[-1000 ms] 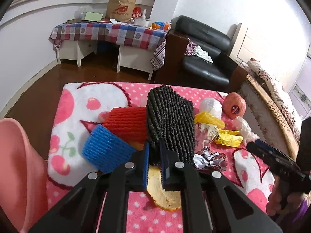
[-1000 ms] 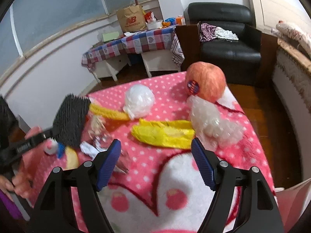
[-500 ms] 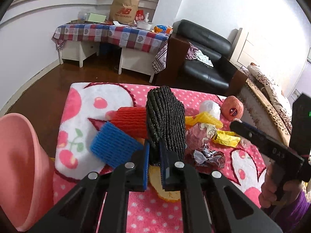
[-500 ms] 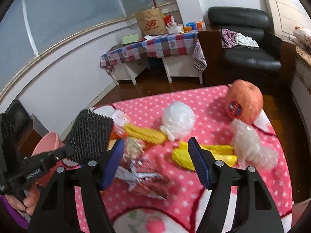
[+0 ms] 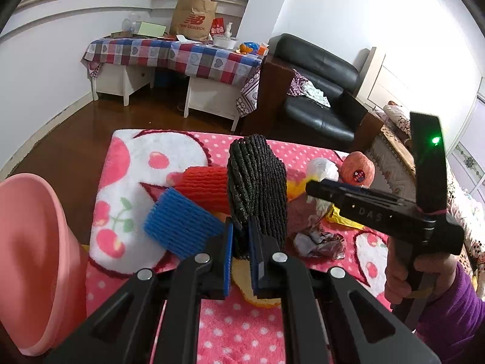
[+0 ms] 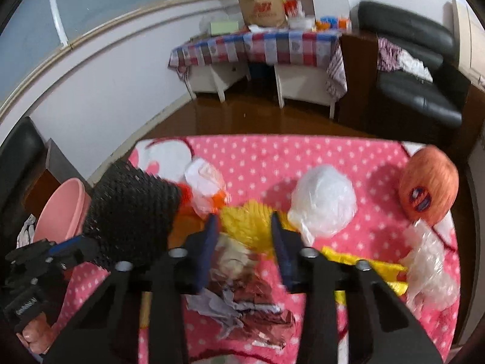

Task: Collect trash
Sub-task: 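Carry both held meshes over the pink bucket and open both tools to drop them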

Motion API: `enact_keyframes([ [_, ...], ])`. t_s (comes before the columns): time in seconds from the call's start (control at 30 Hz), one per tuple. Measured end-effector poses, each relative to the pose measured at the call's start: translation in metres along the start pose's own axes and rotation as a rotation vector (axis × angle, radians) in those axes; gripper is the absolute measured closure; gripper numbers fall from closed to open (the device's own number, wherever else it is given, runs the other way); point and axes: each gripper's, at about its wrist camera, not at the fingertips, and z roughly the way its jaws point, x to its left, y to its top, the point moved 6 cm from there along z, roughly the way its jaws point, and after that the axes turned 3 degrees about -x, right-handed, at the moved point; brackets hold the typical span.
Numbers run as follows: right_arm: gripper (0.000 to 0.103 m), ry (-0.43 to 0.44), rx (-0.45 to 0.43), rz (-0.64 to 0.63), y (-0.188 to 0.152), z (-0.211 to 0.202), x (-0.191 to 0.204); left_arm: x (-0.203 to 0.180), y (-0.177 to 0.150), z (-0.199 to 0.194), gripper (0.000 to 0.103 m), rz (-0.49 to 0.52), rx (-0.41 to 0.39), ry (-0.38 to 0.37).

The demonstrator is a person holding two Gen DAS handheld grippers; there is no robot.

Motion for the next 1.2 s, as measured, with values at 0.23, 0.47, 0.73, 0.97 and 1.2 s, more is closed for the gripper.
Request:
enact_keyframes([
  [0.23,0.093,0.022,-0.039,0.071,-0.003,-0.028,-0.007,0.000,0.002,-0.019,0.095,-0.005,-0.039,-0.014],
  [0.47,0.093,0.059,-0.156,0.084,0.013,-0.076,0.009,0.009,0.010,-0.053,0.095,-0.024,-0.113,-0.015],
  [0.73,0.093,0.239,-0.246,0.075,0.030,-0.104,0.079,0.057,0.018,-0.110,0.095,-0.084,-0.217,0.074],
  [0.97,0.093,0.404,-0.187,-0.009,0.026,-0.081,0.176,0.121,0.002,-0.157,0.095,-0.145,-0.239,0.250],
  [1.2,0.093,0.488,-0.071,-0.089,0.004,-0.044,0.256,0.169,-0.027,-0.178,0.095,-0.169,-0.206,0.388],
])
